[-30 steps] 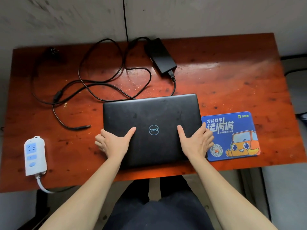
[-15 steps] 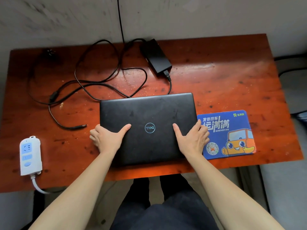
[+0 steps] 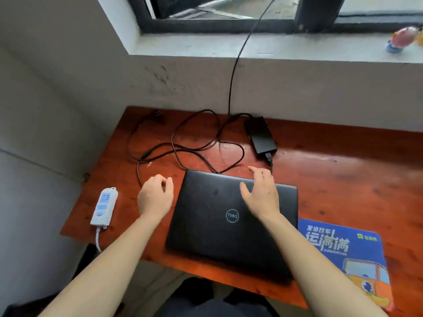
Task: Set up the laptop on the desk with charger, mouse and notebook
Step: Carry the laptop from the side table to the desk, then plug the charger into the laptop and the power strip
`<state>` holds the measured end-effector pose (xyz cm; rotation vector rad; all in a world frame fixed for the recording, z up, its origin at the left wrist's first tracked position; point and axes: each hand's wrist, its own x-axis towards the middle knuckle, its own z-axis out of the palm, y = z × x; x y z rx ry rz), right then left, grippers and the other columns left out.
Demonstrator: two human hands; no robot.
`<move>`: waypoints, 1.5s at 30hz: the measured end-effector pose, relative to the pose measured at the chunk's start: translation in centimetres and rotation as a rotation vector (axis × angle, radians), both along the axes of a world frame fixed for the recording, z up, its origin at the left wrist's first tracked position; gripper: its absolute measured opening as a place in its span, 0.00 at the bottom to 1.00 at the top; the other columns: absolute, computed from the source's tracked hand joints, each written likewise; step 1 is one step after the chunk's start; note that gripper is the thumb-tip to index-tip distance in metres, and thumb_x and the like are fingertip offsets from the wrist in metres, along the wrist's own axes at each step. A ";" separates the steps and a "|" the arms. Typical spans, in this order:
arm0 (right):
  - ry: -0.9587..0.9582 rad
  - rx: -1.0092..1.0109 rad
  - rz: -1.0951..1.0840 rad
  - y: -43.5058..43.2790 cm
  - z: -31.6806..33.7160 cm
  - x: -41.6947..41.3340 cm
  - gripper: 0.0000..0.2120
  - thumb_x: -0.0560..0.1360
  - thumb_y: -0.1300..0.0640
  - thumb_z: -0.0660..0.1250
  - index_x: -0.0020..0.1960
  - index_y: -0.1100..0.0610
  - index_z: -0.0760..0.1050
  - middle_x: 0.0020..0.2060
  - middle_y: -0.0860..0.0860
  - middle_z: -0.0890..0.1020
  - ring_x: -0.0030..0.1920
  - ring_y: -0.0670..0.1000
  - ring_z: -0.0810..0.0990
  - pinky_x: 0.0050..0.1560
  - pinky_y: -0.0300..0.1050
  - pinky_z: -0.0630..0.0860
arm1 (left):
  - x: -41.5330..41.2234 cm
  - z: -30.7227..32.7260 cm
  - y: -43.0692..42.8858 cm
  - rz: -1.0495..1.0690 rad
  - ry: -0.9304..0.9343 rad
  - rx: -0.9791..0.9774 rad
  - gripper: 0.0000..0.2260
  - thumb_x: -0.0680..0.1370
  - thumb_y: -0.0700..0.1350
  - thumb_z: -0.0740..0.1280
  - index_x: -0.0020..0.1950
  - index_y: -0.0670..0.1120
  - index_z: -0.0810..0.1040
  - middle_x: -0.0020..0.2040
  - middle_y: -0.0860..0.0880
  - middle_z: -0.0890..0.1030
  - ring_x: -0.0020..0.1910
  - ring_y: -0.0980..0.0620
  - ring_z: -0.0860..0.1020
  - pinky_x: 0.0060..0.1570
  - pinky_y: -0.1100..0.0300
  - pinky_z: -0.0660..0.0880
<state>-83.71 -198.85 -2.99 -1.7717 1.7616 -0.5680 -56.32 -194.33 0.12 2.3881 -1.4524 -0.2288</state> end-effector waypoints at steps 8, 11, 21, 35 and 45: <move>0.028 0.101 0.396 0.3 -1.9 6.9 0.24 0.78 0.51 0.66 0.72 0.53 0.70 0.65 0.51 0.73 0.67 0.54 0.72 0.65 0.51 0.73 | 6.1 -1.5 1.8 0.133 0.062 0.180 0.08 0.77 0.52 0.67 0.53 0.52 0.75 0.52 0.49 0.74 0.48 0.49 0.75 0.44 0.56 0.72; 0.097 0.109 0.455 -0.1 -2.5 9.7 0.26 0.78 0.49 0.65 0.75 0.52 0.67 0.67 0.51 0.71 0.66 0.55 0.72 0.65 0.51 0.72 | 8.9 -2.8 1.0 0.145 0.083 0.254 0.12 0.76 0.53 0.67 0.58 0.51 0.74 0.57 0.47 0.74 0.54 0.48 0.75 0.47 0.56 0.73; 0.174 0.052 0.413 -6.0 -3.4 21.3 0.24 0.78 0.50 0.65 0.73 0.54 0.70 0.69 0.55 0.72 0.68 0.57 0.70 0.68 0.52 0.68 | 20.8 -5.0 -11.6 -0.120 0.040 0.268 0.23 0.77 0.52 0.66 0.70 0.48 0.68 0.71 0.44 0.65 0.68 0.43 0.67 0.63 0.47 0.70; 0.247 0.414 0.626 -3.0 -5.0 29.3 0.17 0.83 0.47 0.61 0.64 0.57 0.76 0.54 0.56 0.77 0.57 0.57 0.76 0.57 0.53 0.74 | 25.1 -9.9 -16.4 0.096 0.300 0.358 0.14 0.80 0.42 0.58 0.65 0.40 0.66 0.55 0.33 0.79 0.52 0.32 0.78 0.49 0.47 0.75; 0.073 0.551 0.344 -4.4 -1.9 26.2 0.17 0.80 0.41 0.64 0.58 0.50 0.82 0.52 0.49 0.80 0.54 0.50 0.79 0.59 0.47 0.75 | 25.3 -6.6 -21.4 0.506 1.527 -0.089 0.17 0.81 0.37 0.62 0.70 0.38 0.66 0.58 0.40 0.73 0.55 0.42 0.80 0.53 0.51 0.79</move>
